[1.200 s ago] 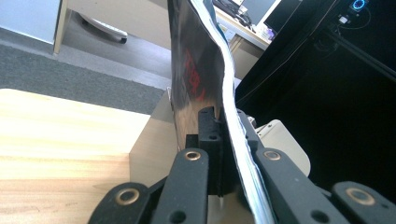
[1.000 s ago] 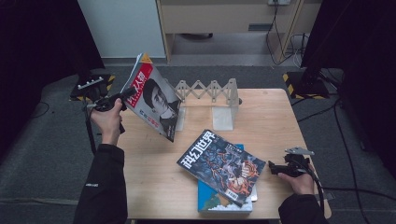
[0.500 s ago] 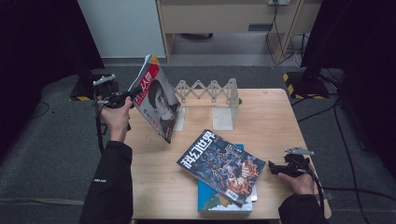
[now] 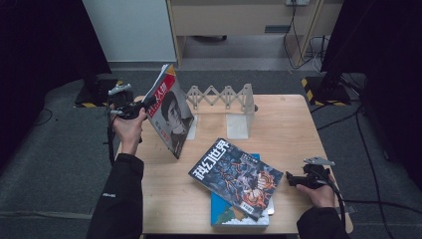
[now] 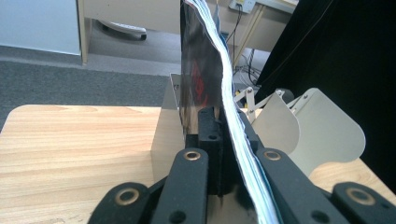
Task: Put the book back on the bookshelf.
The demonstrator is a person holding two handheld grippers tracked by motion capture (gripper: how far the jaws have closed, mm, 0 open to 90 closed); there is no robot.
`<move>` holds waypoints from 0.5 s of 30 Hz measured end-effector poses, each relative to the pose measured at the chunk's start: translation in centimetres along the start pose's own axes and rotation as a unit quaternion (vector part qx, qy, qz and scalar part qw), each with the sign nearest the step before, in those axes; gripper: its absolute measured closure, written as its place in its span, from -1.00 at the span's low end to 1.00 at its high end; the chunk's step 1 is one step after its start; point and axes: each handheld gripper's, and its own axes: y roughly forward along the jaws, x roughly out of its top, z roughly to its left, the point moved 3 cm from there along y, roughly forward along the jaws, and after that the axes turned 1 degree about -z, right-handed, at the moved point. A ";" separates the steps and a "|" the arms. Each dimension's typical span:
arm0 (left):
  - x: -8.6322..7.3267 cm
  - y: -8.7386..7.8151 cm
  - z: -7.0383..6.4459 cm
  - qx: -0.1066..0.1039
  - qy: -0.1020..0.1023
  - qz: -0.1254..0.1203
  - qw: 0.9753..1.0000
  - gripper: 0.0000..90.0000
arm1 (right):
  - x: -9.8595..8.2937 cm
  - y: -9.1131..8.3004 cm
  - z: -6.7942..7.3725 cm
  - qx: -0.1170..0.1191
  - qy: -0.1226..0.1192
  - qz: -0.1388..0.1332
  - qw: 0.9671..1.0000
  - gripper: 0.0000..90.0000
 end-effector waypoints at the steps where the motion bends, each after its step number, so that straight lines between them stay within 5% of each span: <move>1: 0.0 0.0 -0.1 -0.002 0.002 0.002 1.000 0.90 | 0.0 0.0 0.0 0.001 0.000 0.001 1.000 -1.00; 8: -0.1 0.5 -0.3 -0.020 -0.006 0.023 1.000 0.85 | 0.0 0.0 0.0 0.001 -0.002 0.001 1.000 -1.00; 15: 0.8 1.4 -1.5 -0.010 0.011 0.049 0.999 0.72 | 0.0 0.0 0.0 0.001 0.000 0.001 1.000 -1.00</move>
